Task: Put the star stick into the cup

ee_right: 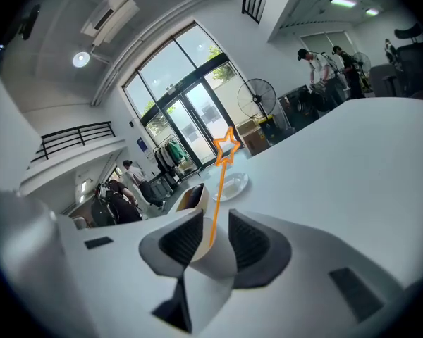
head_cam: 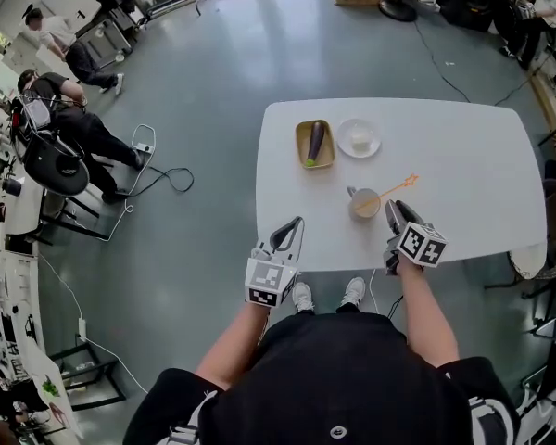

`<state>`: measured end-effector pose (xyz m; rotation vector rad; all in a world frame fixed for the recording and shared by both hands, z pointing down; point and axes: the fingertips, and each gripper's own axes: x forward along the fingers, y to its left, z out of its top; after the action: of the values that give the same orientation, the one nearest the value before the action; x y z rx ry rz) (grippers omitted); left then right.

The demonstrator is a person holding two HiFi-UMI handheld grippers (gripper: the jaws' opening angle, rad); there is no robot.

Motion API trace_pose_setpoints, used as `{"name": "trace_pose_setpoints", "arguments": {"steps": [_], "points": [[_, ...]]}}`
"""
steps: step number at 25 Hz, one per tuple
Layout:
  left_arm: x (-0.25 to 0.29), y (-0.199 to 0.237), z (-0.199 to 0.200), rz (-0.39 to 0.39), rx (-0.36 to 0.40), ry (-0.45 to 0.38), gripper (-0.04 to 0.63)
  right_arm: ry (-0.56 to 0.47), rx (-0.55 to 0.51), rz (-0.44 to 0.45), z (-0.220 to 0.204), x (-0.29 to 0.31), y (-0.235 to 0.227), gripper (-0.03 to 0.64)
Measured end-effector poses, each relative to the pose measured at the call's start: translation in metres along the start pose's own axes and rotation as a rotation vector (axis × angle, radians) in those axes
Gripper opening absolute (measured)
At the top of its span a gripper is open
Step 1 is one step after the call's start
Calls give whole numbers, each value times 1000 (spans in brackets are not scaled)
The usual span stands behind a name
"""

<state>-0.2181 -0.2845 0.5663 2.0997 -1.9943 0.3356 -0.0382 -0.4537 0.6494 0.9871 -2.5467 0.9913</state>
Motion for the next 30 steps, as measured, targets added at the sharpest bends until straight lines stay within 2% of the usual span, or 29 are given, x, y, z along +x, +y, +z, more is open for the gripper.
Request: {"name": "trace_pose_setpoints", "arguments": {"steps": [7,12,16,18,23,30], "points": [[8,-5,7,-28,6,-24,9,-68,-146,55,28,-41,44,80],[6,-11,30,-37,18,-71,9,-137,-218,101,58,-66,80,26],[5,-13,43,-49,44,-98,9,-201,-309,131,85,-80,105,8],[2,-12,50,-46,57,-113,9,-243,-385,115,98,-86,115,6],[-7,-9,65,-24,85,-137,9,-321,-569,13,116,-100,127,5],[-3,-15,73,-36,98,-155,9,-333,-623,-19,116,-107,127,5]]}}
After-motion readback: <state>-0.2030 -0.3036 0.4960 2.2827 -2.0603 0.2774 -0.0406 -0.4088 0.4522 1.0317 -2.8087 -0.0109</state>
